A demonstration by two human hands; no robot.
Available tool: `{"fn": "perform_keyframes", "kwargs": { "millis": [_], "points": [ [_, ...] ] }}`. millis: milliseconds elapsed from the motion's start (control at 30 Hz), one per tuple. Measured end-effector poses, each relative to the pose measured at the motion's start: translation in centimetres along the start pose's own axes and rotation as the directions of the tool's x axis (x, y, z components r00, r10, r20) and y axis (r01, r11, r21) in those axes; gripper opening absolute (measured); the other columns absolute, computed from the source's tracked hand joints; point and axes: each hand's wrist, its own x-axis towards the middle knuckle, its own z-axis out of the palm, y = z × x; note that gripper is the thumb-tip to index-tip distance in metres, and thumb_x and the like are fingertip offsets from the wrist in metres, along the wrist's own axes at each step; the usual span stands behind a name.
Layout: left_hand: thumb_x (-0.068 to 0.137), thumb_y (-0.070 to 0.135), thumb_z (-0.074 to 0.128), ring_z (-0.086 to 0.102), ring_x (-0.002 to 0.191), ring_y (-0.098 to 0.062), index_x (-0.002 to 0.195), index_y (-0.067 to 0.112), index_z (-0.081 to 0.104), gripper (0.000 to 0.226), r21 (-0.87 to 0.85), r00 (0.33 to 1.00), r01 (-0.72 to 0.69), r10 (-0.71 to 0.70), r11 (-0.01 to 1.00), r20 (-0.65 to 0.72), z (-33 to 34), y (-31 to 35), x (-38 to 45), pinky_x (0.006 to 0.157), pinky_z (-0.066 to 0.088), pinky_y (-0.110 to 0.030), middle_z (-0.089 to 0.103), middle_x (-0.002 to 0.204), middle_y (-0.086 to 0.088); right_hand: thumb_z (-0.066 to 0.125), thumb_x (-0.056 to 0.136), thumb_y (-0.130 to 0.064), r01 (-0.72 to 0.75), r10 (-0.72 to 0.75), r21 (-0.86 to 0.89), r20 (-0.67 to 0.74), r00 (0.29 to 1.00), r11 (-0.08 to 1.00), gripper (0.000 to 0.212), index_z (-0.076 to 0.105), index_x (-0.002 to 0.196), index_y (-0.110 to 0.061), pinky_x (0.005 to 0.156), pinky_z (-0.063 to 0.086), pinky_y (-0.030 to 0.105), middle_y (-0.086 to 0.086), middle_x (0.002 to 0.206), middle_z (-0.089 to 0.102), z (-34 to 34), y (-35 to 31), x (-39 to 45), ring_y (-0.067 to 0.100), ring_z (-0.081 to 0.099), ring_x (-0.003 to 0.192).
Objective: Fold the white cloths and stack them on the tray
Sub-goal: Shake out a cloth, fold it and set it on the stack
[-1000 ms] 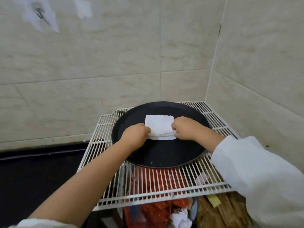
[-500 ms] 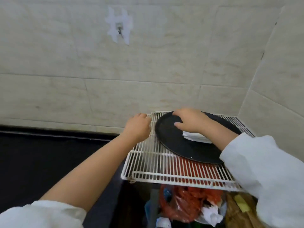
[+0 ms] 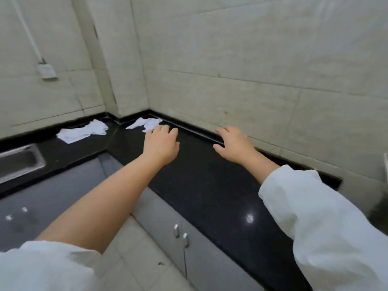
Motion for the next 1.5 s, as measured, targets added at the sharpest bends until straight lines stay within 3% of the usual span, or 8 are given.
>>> {"fn": "perform_keyframes", "kwargs": {
  "millis": [300,400,533,767,1000,1133,1367,1500],
  "points": [
    [0.094,0.031,0.042,0.039,0.127,-0.031,0.131,0.011,0.043,0.042,0.036,0.948,0.306,-0.308,0.951,0.082,6.8,-20.4,4.3,0.099,0.037,-0.041,0.047,0.134,-0.012,0.052,0.090,-0.031,0.256,-0.262,0.086,0.068,0.963,0.963,0.053,0.039,0.138,-0.012,0.106,0.035,0.040,0.009,0.140,0.043,10.8,-16.3,16.6,0.027,0.038,0.132],
    [0.095,0.032,0.041,0.040,0.127,-0.030,0.131,0.012,0.043,0.042,0.094,0.938,0.316,-0.325,0.944,0.120,9.6,-26.5,8.6,0.100,0.036,-0.041,0.046,0.134,-0.012,0.052,0.090,-0.031,0.291,-0.301,0.108,0.087,0.950,0.951,0.053,0.039,0.137,-0.012,0.104,0.037,0.040,0.009,0.140,0.044,14.3,-19.9,23.9,0.027,0.038,0.131],
    [0.095,0.029,0.040,0.035,0.131,-0.028,0.129,0.011,0.043,0.038,0.224,0.951,0.214,-0.255,0.951,0.173,12.1,-33.5,13.7,0.106,0.029,-0.041,0.041,0.139,-0.011,0.052,0.090,-0.028,0.294,-0.312,0.167,0.091,0.946,0.941,0.049,0.043,0.135,-0.011,0.103,0.039,0.040,0.008,0.141,0.045,16.9,-23.4,33.2,0.026,0.039,0.132],
    [0.095,0.030,0.041,0.036,0.131,-0.030,0.131,0.009,0.043,0.042,0.219,0.935,0.254,-0.297,0.942,0.195,17.0,-44.3,21.8,0.105,0.030,-0.042,0.043,0.138,-0.012,0.053,0.090,-0.024,0.238,-0.267,0.176,0.162,0.950,0.955,0.047,0.045,0.134,-0.008,0.104,0.038,0.040,0.010,0.142,0.045,22.9,-27.2,46.1,0.028,0.039,0.132],
    [0.094,0.029,0.041,0.040,0.125,-0.031,0.128,0.010,0.045,0.039,0.063,0.960,0.179,-0.188,0.982,0.209,25.2,-51.9,34.2,0.097,0.035,-0.041,0.047,0.132,-0.013,0.052,0.088,-0.023,0.082,-0.098,0.085,0.201,0.975,0.993,0.043,0.049,0.128,-0.007,0.098,0.041,0.040,0.012,0.136,0.049,30.7,-28.2,56.6,0.030,0.043,0.126],
    [0.095,0.032,0.041,0.040,0.124,-0.030,0.126,0.010,0.044,0.038,0.046,0.961,-0.033,0.019,0.998,0.277,30.4,-54.6,42.0,0.098,0.036,-0.042,0.046,0.129,-0.013,0.053,0.087,-0.021,-0.103,0.089,0.055,0.215,0.973,0.993,0.046,0.048,0.130,-0.007,0.100,0.042,0.041,0.014,0.135,0.050,34.6,-27.7,61.6,0.031,0.043,0.126],
    [0.096,0.031,0.039,0.042,0.122,-0.028,0.128,0.010,0.043,0.039,-0.090,0.883,-0.250,0.265,0.964,0.388,38.8,-53.6,50.8,0.098,0.036,-0.039,0.047,0.129,-0.011,0.052,0.089,-0.023,-0.395,0.372,0.000,0.334,0.866,0.919,0.044,0.048,0.130,-0.007,0.101,0.043,0.041,0.014,0.135,0.049,40.7,-25.2,64.6,0.031,0.046,0.125],
    [0.095,0.029,0.041,0.044,0.121,-0.026,0.127,0.010,0.044,0.038,-0.206,0.840,-0.271,0.336,0.940,0.427,43.3,-51.1,52.8,0.096,0.039,-0.038,0.049,0.128,-0.009,0.050,0.091,-0.023,-0.464,0.441,-0.045,0.404,0.801,0.885,0.044,0.047,0.133,-0.011,0.103,0.042,0.041,0.013,0.135,0.050,43.8,-22.8,65.7,0.031,0.045,0.126]
  ]
}}
